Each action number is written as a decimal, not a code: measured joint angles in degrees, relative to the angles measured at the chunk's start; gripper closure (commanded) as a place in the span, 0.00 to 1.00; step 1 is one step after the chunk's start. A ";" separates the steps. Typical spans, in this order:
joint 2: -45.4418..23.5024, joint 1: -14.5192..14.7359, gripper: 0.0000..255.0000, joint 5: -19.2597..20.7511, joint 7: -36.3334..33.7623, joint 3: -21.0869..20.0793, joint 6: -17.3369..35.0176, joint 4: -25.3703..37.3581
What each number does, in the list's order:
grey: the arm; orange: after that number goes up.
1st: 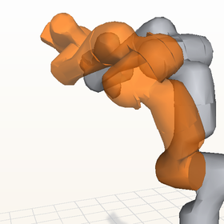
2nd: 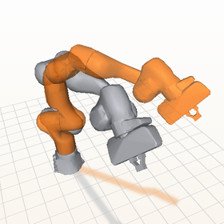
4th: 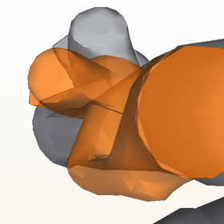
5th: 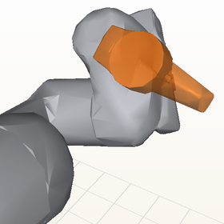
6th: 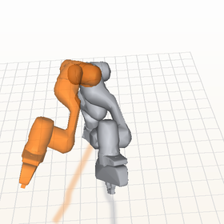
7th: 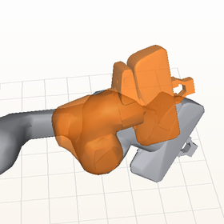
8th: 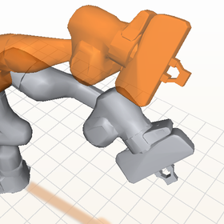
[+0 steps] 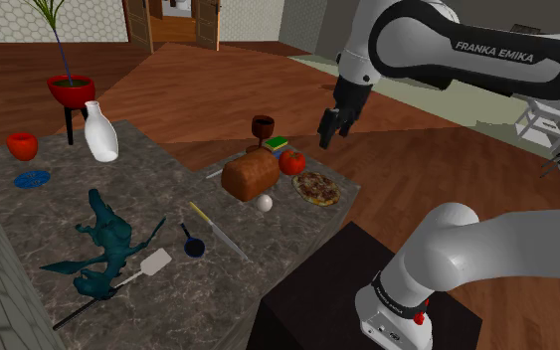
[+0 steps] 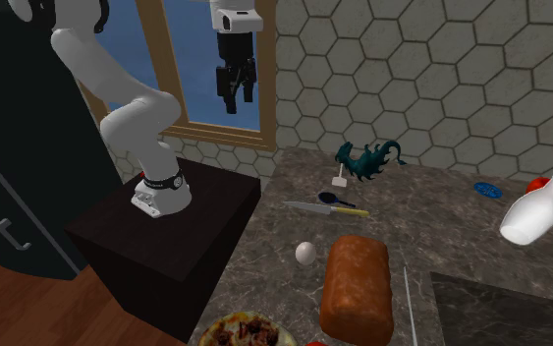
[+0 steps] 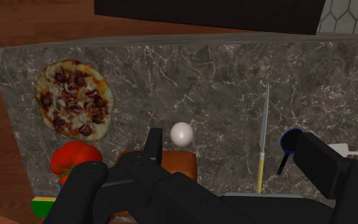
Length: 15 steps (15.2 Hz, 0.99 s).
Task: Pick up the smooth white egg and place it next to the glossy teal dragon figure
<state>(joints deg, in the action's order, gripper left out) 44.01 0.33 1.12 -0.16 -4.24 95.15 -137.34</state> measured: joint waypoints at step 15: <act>-19.68 1.25 0.00 2.24 14.47 6.27 24.74 -6.38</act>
<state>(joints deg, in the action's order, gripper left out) 24.33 1.58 3.36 14.30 2.03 119.89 -143.72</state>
